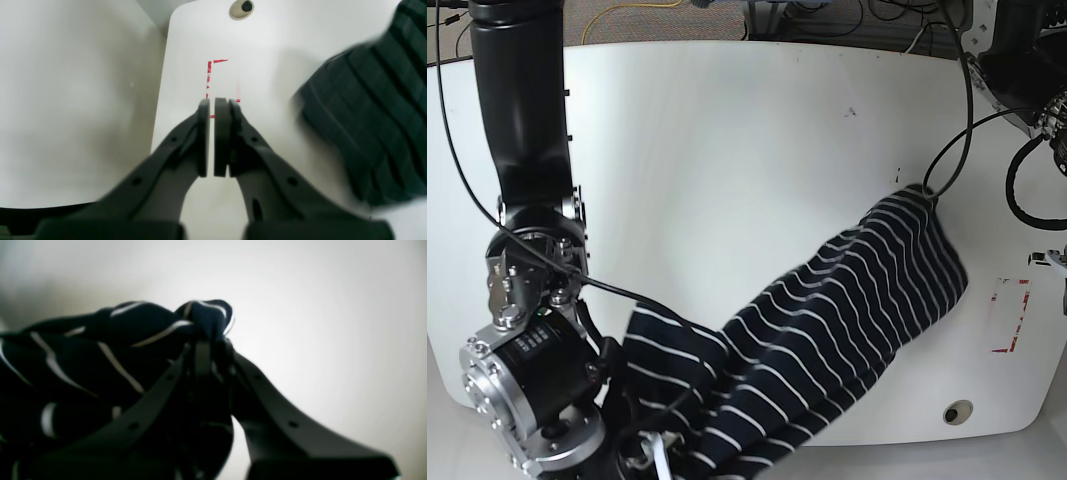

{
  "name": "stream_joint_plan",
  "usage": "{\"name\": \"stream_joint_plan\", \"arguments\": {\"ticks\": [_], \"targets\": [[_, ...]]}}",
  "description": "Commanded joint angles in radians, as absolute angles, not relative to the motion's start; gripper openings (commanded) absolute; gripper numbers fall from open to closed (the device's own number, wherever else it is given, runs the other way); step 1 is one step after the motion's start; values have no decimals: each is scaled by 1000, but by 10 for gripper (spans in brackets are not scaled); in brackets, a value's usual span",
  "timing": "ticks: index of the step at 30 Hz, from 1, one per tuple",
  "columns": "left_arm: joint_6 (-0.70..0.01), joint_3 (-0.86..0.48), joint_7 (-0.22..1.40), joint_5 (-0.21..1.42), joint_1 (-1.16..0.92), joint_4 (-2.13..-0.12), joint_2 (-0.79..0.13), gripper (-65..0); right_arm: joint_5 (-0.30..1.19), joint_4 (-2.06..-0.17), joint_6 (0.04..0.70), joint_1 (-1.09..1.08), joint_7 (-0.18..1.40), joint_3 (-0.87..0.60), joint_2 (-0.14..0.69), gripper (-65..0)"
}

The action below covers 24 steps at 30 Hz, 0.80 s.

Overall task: Layout the t-shirt on the table in an organized manner, then fold the t-shirt properly
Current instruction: 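Lift the shirt with both grippers and swing it across the table, then lower the shirt and move the left gripper to grasp another edge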

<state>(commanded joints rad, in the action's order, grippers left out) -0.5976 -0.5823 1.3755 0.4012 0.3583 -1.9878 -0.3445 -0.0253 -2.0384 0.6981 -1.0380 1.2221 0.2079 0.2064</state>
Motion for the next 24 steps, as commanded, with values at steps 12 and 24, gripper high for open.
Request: {"name": "stream_joint_plan", "arguments": {"ticks": [12, 24], "targets": [[-593, -506, 1376, 398, 255, -1911, -248, -472, -27, -2038, 698, -728, 1208, 31, 211, -648], [-590, -506, 1313, 398, 245, -1730, -145, -217, -25, -2038, 698, -651, 1207, 4, 206, -648]]}}
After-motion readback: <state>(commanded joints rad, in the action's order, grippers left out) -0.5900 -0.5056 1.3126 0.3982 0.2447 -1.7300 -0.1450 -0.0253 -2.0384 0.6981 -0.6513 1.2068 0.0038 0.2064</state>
